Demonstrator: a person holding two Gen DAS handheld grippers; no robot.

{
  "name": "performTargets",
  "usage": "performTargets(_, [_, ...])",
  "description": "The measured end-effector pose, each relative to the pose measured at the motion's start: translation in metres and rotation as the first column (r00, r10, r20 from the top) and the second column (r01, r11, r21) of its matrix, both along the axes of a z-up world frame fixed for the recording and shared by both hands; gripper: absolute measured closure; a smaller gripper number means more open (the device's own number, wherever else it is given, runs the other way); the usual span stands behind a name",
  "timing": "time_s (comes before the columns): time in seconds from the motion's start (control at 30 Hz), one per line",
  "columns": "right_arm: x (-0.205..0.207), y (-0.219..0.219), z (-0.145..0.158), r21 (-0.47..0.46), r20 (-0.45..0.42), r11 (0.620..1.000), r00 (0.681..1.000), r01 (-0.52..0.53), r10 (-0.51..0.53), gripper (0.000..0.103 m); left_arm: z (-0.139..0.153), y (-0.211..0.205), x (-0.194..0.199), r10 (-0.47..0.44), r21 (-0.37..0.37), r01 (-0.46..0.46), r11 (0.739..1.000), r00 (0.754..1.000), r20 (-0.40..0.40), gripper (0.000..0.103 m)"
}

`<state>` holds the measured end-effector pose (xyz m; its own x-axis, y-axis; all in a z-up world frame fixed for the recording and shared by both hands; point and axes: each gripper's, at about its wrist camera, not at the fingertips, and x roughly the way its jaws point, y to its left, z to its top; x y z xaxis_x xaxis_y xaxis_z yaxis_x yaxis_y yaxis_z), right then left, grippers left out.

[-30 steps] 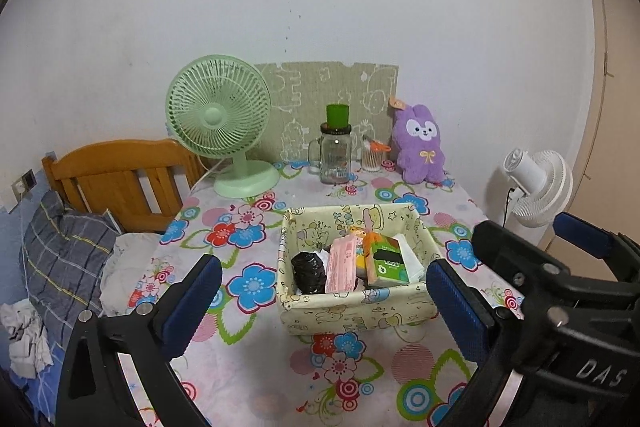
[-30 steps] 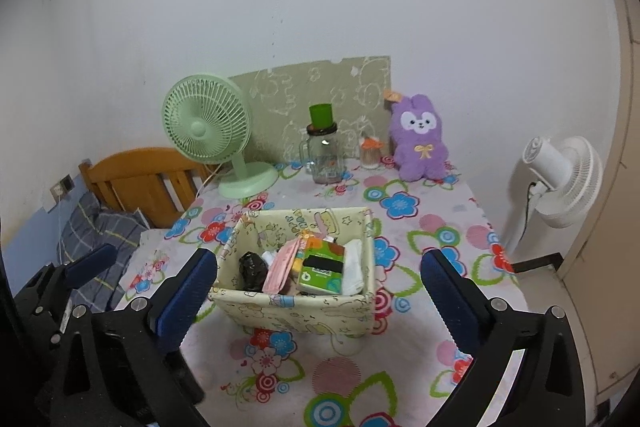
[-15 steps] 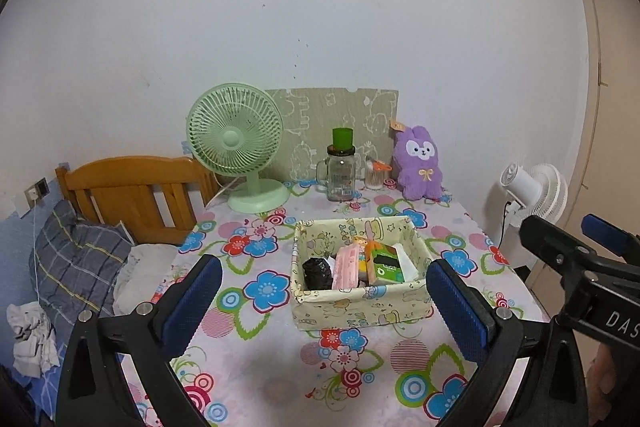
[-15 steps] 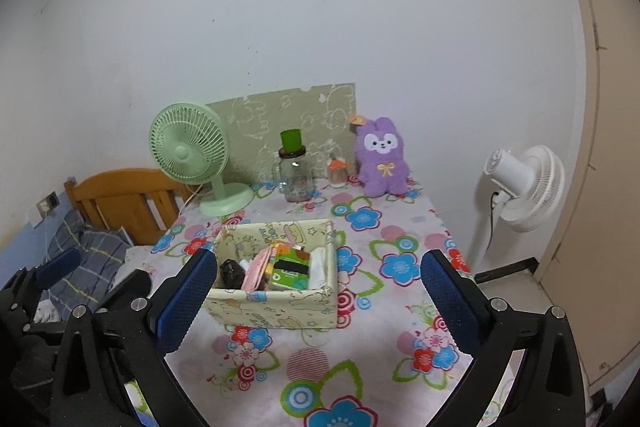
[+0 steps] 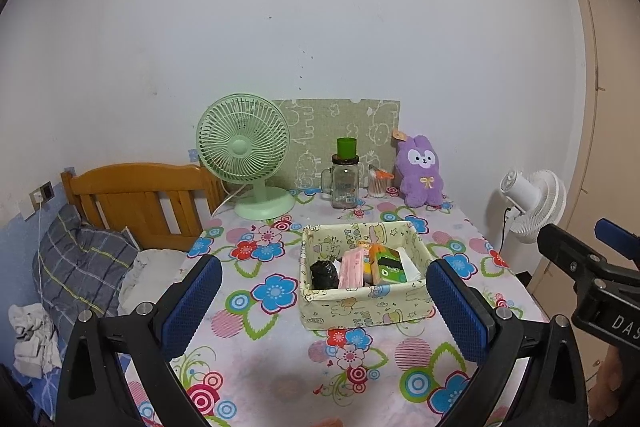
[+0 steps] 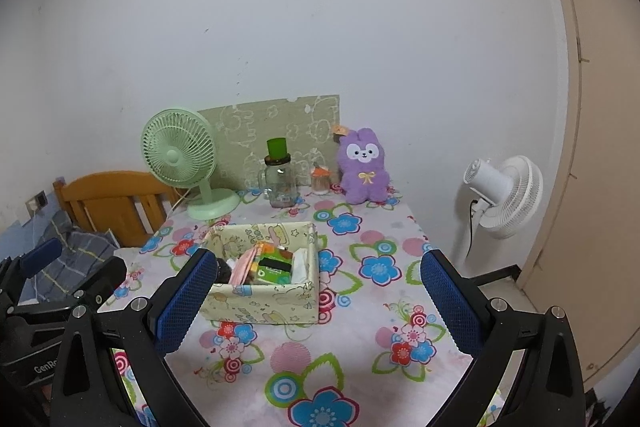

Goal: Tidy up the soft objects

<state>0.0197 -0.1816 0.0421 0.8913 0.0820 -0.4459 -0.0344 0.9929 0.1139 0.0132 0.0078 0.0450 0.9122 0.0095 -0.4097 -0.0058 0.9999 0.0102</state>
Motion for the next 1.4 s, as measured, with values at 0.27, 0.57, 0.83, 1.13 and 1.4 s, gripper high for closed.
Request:
performTargets(0.27, [-0.0002,0.0018,-0.0005,0.008,0.001,1.000,1.000,-0.020,0.020,0.000,0.0004,-0.0001,-0.0009,0.008,0.000,-0.008,1.000,1.000,0.001,0.000])
performTargets(0.57, [0.0005,0.0018,-0.0007,0.013,0.001,0.999,0.999,-0.037,0.037,0.000,-0.0001,-0.0009,-0.0017,0.013,-0.003,-0.013,1.000,1.000,0.009,0.000])
performTargets(0.83, [-0.0004,0.0012,-0.0002,0.018,0.003,0.999,0.999,-0.040,0.040,0.000,0.0013,-0.0013,-0.0028,0.013,-0.002,-0.013,1.000,1.000,0.016,0.000])
performTargets(1.13, [-0.0015,0.0005,-0.0002,0.017,0.006,0.999,0.999,-0.038,0.038,0.000,0.0018,-0.0024,-0.0034,0.012,-0.003,-0.012,1.000,1.000,0.021,0.000])
performTargets(1.4, [-0.0028,-0.0004,0.0009,0.020,0.009,0.999,0.999,-0.036,0.036,0.000,0.0025,-0.0030,-0.0068,0.008,-0.003,-0.008,1.000,1.000,0.022,0.000])
